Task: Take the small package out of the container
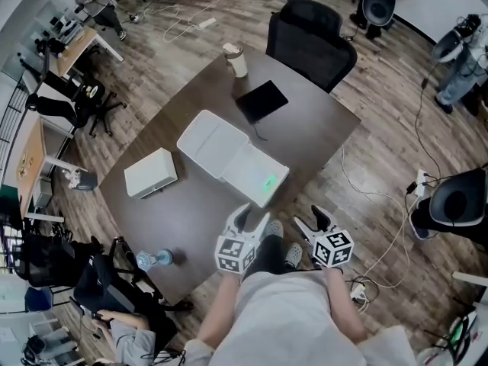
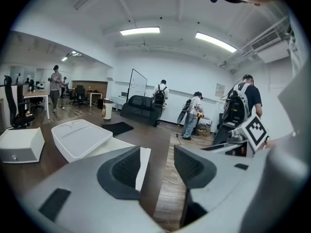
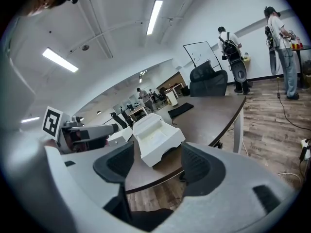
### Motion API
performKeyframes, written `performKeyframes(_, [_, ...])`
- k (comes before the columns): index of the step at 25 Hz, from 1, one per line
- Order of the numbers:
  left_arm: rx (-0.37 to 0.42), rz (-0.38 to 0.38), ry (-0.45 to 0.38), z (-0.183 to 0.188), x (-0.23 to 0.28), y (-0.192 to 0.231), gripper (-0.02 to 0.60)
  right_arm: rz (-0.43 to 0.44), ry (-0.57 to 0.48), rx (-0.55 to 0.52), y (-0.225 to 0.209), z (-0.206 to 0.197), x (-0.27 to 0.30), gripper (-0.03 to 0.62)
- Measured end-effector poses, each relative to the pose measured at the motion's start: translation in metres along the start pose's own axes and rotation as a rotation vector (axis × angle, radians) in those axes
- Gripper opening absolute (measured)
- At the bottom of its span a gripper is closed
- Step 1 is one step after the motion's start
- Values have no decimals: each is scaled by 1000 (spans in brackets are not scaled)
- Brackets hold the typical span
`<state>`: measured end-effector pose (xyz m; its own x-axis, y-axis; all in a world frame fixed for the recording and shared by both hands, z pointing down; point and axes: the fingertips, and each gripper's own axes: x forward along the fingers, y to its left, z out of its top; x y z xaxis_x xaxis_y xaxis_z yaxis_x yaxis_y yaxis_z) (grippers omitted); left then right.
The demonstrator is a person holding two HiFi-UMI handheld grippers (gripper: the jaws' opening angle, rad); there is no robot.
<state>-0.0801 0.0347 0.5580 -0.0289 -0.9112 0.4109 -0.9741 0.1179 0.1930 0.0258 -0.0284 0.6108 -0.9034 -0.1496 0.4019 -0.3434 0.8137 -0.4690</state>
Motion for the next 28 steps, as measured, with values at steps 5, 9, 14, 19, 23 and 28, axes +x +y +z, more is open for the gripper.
performKeyframes(5, [-15, 0, 15, 8, 14, 27, 209, -10, 13, 2, -4, 19, 28, 302])
performKeyframes(9, [-27, -7, 9, 24, 24, 48, 209, -15, 26, 7, -7, 37, 50, 302])
performKeyframes(14, [-55, 6, -8, 38, 32, 86, 209, -4, 73, -23, 0, 49, 87, 302])
performKeyframes(19, [-76, -1, 0, 35, 40, 114, 209, 25, 131, -56, 15, 51, 121, 302])
performKeyframes(23, [-14, -59, 26, 34, 47, 127, 209, 34, 154, -62, 20, 52, 140, 302])
performKeyframes(28, [156, -187, 95, 21, 59, 136, 209, 32, 167, -49, 25, 47, 144, 302])
